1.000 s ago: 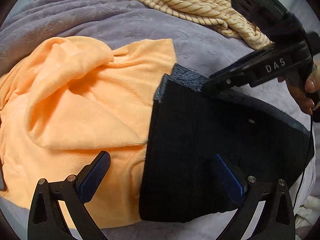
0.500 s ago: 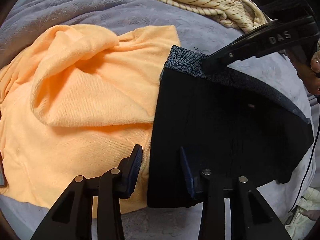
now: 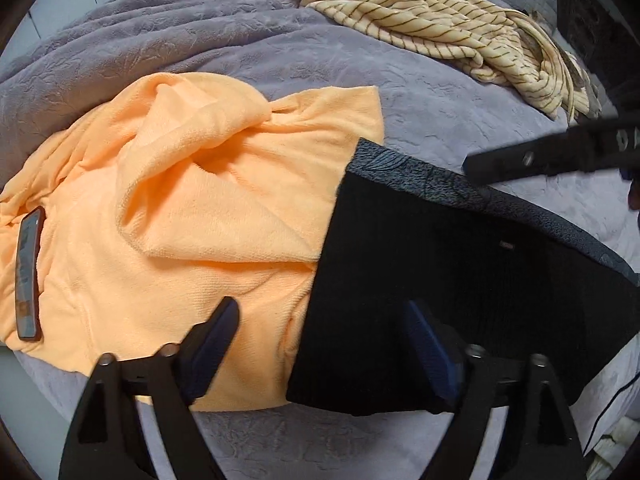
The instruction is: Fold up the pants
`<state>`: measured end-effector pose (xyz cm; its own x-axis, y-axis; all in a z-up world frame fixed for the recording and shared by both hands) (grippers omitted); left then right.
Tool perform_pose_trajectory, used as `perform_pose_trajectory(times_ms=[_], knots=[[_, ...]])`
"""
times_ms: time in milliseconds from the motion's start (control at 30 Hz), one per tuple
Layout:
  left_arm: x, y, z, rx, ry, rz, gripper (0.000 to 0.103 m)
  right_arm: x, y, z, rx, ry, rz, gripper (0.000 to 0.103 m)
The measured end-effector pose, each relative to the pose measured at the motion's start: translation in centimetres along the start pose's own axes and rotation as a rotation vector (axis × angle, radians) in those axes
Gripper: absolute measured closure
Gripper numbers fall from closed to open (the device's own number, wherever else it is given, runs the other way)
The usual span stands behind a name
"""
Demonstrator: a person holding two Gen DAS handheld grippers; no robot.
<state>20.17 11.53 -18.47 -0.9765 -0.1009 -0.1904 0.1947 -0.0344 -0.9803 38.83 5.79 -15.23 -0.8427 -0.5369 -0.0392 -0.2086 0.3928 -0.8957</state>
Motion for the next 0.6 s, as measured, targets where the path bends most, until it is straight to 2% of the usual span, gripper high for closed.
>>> perform_pose_trajectory(times_ms=[67,133,200,233,267,300,333,367,433,500,600], knots=[[0.2,1.3,1.8,-0.006,0.039,-0.021,0.000,1.8,2.3,-0.4,0.015,0.005,-0.041,0.075],[1.0,3.7,2.8,-0.037,0.064,-0.075,0.000,2.6,4.8,1.4,0.098,0.041,-0.070,0.075],[1.8,5.1,3.2,-0.057,0.058,-0.111,0.000,2.8,7.0,3.7,0.069,0.146,-0.016,0.075],[1.9,5.0,3.3,-0.069,0.057,-0.096,0.000,2.6,6.7,4.8,0.070,0.193,0.026,0.075],[2.1,4.8,3.4,-0.073,0.059,-0.088,0.000,2.3,5.8,7.1,0.135,0.277,0.087,0.072],[2.3,4.6,3.4,-0.076,0.058,-0.092,0.000,2.4,4.9,9.3,0.196,0.349,0.119,0.063],[2.6,4.1,3.3,-0.077,0.054,-0.097,0.000,2.8,3.9,11.0,0.203,0.407,0.139,0.062],[2.7,3.7,3.3,-0.078,0.056,-0.093,0.000,3.5,2.9,12.3,0.173,0.452,0.155,0.062],[2.6,2.9,3.6,-0.091,0.071,-0.073,0.000,5.3,0.7,13.5,0.108,0.477,0.191,0.060],[2.1,2.3,4.2,-0.111,0.080,-0.066,0.000,8.7,-2.1,14.2,0.133,0.448,0.217,0.047],[1.1,1.3,5.4,-0.116,0.074,-0.042,0.000,14.5,-4.2,14.3,0.146,0.476,0.238,0.046]])
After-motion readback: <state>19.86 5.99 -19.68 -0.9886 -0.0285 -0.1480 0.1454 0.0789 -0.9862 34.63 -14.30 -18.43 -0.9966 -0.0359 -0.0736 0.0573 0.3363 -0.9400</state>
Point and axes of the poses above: each gripper's, at about its wrist camera, not at the fingertips, and y roughly the way its jaws point, z to its right, x to its underside, the point moved 6 cm from there along y, roughly the way its jaws point, and after that the axes turned 7 degrees about -z, right-handed, at the moved point
